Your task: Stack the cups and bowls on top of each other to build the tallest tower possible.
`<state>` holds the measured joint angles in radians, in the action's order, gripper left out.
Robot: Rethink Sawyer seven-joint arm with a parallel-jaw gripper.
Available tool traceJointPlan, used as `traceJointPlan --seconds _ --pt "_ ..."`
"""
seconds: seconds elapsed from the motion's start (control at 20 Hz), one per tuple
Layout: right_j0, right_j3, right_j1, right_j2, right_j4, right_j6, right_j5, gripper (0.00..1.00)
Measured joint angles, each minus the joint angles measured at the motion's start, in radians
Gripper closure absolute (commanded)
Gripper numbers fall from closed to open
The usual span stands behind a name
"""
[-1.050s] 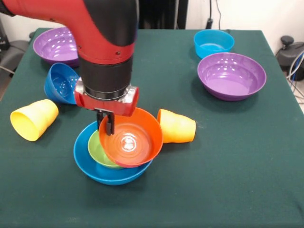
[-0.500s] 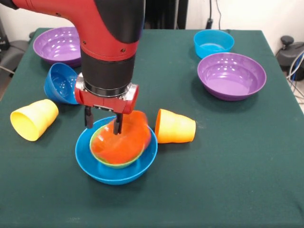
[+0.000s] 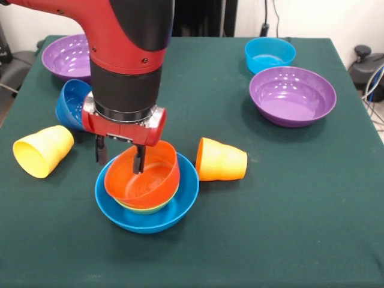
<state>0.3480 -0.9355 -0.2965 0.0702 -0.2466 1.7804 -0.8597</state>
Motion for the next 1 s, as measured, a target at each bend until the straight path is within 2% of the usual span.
traceJointPlan --seconds 0.55,1.0 --pt "0.002 0.037 0.003 0.0 -0.001 0.0 -0.02 0.0" --pt "-0.004 0.04 -0.07 0.0 0.003 0.0 -0.122 0.0"
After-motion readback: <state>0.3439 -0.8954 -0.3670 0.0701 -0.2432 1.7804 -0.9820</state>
